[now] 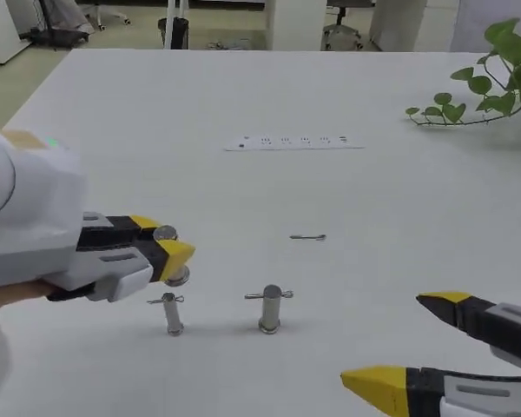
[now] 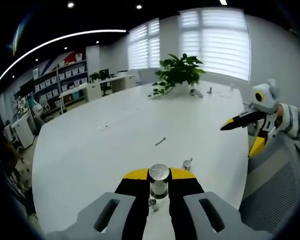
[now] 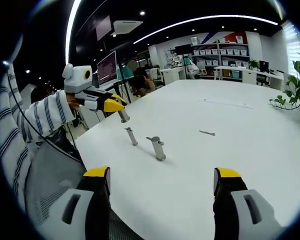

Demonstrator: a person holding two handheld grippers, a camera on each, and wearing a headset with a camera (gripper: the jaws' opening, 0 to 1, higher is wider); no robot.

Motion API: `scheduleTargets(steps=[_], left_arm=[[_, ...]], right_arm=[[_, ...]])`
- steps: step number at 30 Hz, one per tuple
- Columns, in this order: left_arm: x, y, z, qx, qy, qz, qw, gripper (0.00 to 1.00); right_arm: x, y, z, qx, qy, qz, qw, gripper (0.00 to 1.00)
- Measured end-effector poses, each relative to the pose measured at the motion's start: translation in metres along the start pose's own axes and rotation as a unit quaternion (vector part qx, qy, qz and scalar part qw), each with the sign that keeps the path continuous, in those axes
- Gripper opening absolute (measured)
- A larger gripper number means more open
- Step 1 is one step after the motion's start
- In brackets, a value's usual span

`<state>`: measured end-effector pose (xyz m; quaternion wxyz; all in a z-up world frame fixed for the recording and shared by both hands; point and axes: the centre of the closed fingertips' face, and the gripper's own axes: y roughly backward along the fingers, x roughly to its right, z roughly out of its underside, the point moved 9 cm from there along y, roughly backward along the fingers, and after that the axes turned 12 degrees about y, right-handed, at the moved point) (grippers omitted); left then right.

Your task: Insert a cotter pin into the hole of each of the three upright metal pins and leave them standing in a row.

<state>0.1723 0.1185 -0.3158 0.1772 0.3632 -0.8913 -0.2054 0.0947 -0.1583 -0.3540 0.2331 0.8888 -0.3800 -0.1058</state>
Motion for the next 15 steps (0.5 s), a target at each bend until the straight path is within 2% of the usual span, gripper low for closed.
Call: scheduleTargets(steps=[4,8,11,15], left_arm=[[0.014,0.000,0.009,-0.008,-0.004,0.009,0.9999,0.09],[0.023,-0.002,0.015,-0.015,0.006,0.020,0.9997,0.09],[0.035,-0.005,0.024,-0.029,-0.001,0.031,0.9991,0.09],[0.042,-0.013,0.033,-0.041,-0.003,0.037,0.9985,0.09]], right_arm=[[-0.005,-0.002,0.004,-0.007,0.001,-0.003,1.0000,0.84],[-0.008,-0.003,0.006,-0.010,0.001,-0.008,0.9999,0.84],[-0.009,-0.004,0.007,-0.014,0.003,-0.009,0.9999,0.84],[-0.009,-0.004,0.007,-0.014,0.002,-0.011,0.9998,0.84]])
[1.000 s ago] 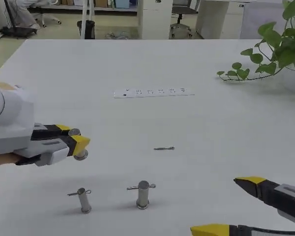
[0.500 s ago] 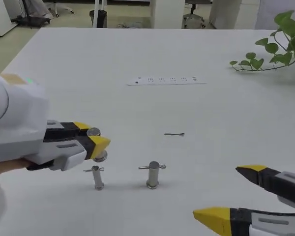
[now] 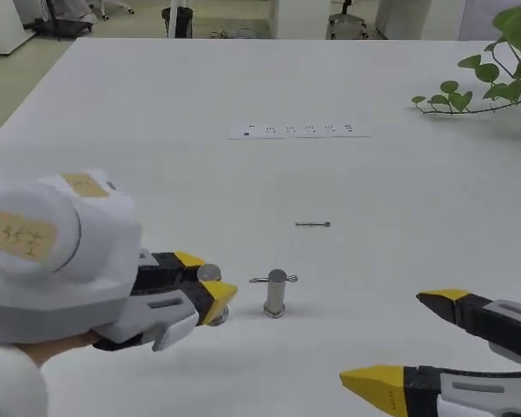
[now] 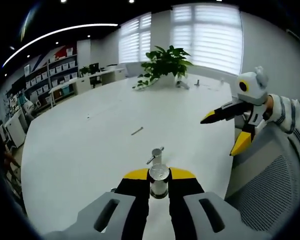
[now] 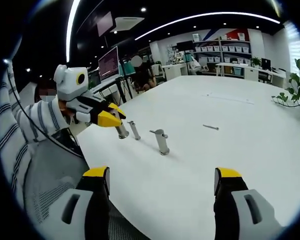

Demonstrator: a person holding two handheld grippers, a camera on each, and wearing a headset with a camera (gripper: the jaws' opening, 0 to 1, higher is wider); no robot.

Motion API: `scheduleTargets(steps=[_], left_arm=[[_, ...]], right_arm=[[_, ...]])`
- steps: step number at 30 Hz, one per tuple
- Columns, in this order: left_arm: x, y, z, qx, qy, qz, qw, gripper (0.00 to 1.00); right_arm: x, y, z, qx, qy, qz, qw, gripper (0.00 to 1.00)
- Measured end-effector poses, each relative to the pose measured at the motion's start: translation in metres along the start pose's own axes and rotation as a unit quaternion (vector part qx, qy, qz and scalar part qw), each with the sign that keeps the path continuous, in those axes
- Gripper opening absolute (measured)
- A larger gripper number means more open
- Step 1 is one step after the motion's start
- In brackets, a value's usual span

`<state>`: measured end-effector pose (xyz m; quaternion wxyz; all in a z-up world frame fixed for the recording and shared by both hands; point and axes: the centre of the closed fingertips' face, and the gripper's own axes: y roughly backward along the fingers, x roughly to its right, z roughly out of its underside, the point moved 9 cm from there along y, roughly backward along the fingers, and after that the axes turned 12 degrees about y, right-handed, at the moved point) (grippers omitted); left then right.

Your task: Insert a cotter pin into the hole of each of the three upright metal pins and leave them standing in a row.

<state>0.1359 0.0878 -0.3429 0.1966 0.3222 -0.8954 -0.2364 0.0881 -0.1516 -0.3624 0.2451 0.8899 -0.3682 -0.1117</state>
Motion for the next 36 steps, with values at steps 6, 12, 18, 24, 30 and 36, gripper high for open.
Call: scheduleTargets(steps=[6,12,18,24,30,36], left_arm=[[0.008,-0.014,0.019,-0.015,0.020,-0.001,0.9997,0.09],[0.010,-0.023,0.030,-0.017,0.036,-0.008,0.9992,0.09],[0.008,-0.028,0.036,-0.025,0.056,-0.016,0.9980,0.10],[0.009,-0.031,0.041,-0.023,0.065,-0.019,0.9974,0.10],[0.010,-0.035,0.045,-0.033,0.046,-0.028,0.9980,0.10],[0.010,-0.034,0.048,-0.033,0.030,-0.036,0.9984,0.10]], right_arm=[[0.001,0.001,0.000,-0.004,0.007,0.002,1.0000,0.85],[0.000,0.001,0.001,-0.014,0.022,-0.006,0.9996,0.86],[0.000,-0.001,0.002,-0.013,0.021,-0.008,0.9997,0.86],[-0.001,-0.001,0.003,-0.017,0.022,-0.012,0.9995,0.86],[-0.001,-0.001,0.002,-0.004,0.005,-0.017,0.9998,0.86],[-0.003,0.000,0.002,-0.005,0.006,-0.015,0.9999,0.86]])
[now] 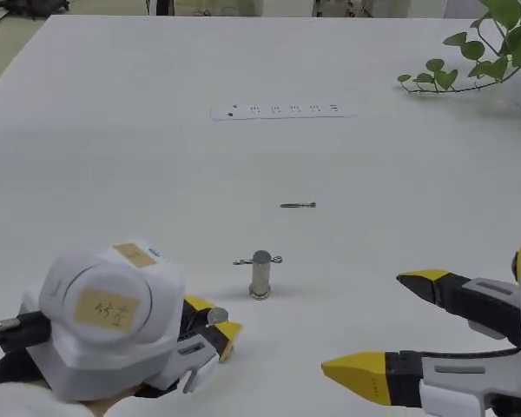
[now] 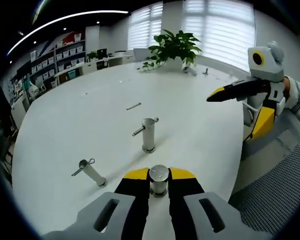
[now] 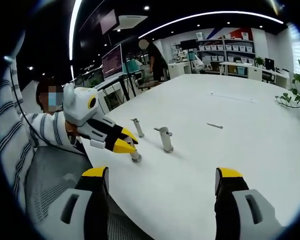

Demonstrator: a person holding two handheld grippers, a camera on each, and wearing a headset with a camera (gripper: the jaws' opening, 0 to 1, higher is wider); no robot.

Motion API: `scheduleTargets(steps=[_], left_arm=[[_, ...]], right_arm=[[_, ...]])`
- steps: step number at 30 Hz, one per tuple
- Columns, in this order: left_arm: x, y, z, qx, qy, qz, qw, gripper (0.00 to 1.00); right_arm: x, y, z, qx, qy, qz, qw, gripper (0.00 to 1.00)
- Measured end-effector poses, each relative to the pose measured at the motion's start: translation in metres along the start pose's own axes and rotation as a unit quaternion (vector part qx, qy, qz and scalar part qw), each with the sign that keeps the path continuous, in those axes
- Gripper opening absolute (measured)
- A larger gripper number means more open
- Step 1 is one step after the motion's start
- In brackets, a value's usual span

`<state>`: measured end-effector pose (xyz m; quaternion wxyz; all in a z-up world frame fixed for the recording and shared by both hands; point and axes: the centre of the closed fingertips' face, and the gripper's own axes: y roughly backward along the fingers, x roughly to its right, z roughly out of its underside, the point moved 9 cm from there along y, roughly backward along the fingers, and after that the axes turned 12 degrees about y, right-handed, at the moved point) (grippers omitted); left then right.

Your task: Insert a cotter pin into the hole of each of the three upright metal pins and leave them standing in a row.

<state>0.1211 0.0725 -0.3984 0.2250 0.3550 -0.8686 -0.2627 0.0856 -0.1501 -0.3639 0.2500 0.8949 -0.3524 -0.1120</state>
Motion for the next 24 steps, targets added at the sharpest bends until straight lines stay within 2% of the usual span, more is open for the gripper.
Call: scheduleTargets(steps=[3,7,10,14,17,18,20,24], left_arm=[[-0.001,0.000,0.000,-0.004,-0.006,-0.003,1.0000,0.10],[-0.003,0.003,-0.001,0.005,0.014,0.001,0.9999,0.10],[-0.003,0.002,-0.003,0.005,-0.004,0.005,1.0000,0.10],[-0.003,0.003,-0.003,0.002,-0.002,0.009,1.0000,0.10],[-0.001,0.005,-0.003,-0.008,-0.010,0.030,0.9995,0.17],[-0.001,0.007,-0.003,-0.008,-0.011,0.032,0.9994,0.21],[-0.003,0.010,-0.003,-0.005,-0.033,0.026,0.9991,0.28],[-0.003,0.021,0.002,-0.008,-0.048,0.050,0.9976,0.40]], right_arm=[[-0.001,-0.001,0.001,-0.004,-0.001,-0.002,1.0000,0.86],[-0.003,-0.003,0.001,-0.004,0.000,-0.005,1.0000,0.86],[-0.004,-0.004,0.000,-0.002,0.001,-0.006,1.0000,0.86],[-0.003,-0.004,-0.002,-0.002,0.005,-0.007,1.0000,0.86],[-0.002,-0.003,-0.003,-0.002,0.007,-0.005,1.0000,0.86],[-0.001,-0.003,-0.003,-0.002,0.007,-0.005,1.0000,0.86],[0.000,-0.002,-0.004,-0.003,0.009,-0.006,0.9999,0.86],[0.004,-0.001,-0.005,-0.004,0.014,-0.003,0.9999,0.86]])
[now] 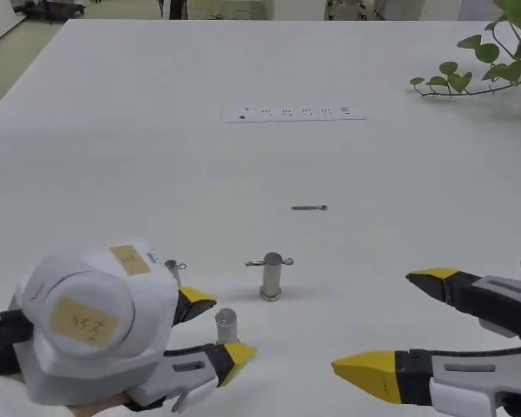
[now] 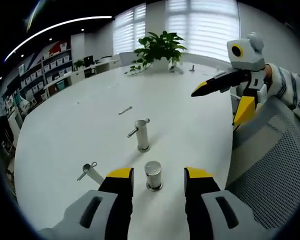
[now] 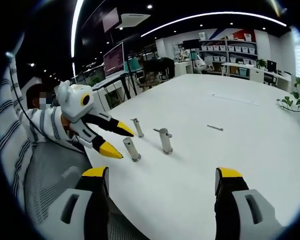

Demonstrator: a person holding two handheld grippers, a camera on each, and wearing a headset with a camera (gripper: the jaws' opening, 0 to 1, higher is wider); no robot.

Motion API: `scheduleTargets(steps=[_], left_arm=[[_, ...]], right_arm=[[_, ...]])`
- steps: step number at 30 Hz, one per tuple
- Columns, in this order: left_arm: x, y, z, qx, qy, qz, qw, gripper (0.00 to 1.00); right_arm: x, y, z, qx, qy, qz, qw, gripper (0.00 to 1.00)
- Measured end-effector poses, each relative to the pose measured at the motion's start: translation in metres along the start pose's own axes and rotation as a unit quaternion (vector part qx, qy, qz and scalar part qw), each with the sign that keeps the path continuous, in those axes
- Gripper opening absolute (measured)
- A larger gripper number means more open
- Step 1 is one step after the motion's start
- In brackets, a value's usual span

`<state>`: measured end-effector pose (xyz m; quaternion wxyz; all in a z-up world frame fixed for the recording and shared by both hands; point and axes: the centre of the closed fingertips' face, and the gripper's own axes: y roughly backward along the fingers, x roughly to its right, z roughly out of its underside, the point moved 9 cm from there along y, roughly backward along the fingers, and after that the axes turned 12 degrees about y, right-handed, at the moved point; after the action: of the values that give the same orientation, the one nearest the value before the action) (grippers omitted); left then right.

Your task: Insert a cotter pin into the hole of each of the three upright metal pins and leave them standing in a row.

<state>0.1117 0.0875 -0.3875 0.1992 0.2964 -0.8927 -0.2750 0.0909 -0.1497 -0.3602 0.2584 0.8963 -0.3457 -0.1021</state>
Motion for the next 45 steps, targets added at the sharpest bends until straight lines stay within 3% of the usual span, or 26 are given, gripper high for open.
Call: scheduleTargets(steps=[3,8,10,13,17,22,29,33,37,45], left_arm=[[0.000,0.011,0.001,0.002,-0.023,0.020,0.9996,0.51],[0.001,0.024,0.005,0.005,0.006,0.038,0.9992,0.77],[0.001,0.027,0.007,0.014,0.034,0.038,0.9986,0.84],[0.001,0.031,0.010,0.013,0.037,0.042,0.9983,0.93],[0.000,0.035,0.017,0.007,0.028,0.044,0.9986,0.93],[-0.003,0.041,0.017,0.034,0.063,0.045,0.9964,0.99],[-0.006,0.045,0.018,0.033,0.076,0.029,0.9961,0.99],[-0.006,0.044,0.018,0.049,0.113,0.028,0.9921,0.99],[-0.004,0.043,0.021,0.039,0.116,0.021,0.9923,0.99],[-0.003,0.043,0.021,0.038,0.137,0.017,0.9897,0.99]], right_arm=[[0.004,0.000,-0.001,-0.003,0.003,0.003,1.0000,0.86],[0.012,0.000,-0.002,-0.003,0.004,0.009,0.9999,0.85],[0.017,0.000,-0.004,-0.004,0.006,0.012,0.9999,0.85],[0.023,0.000,-0.007,-0.006,0.011,0.015,0.9998,0.85],[0.036,-0.001,-0.016,-0.014,0.033,0.015,0.9992,0.84],[0.053,-0.004,-0.027,-0.029,0.056,-0.007,0.9980,0.83],[0.077,-0.016,-0.044,-0.054,0.099,-0.022,0.9933,0.79],[0.088,-0.027,-0.051,-0.070,0.112,-0.034,0.9906,0.74],[0.097,-0.037,-0.058,-0.074,0.121,-0.041,0.9890,0.70],[0.117,-0.062,-0.063,-0.114,0.155,-0.057,0.9796,0.64]])
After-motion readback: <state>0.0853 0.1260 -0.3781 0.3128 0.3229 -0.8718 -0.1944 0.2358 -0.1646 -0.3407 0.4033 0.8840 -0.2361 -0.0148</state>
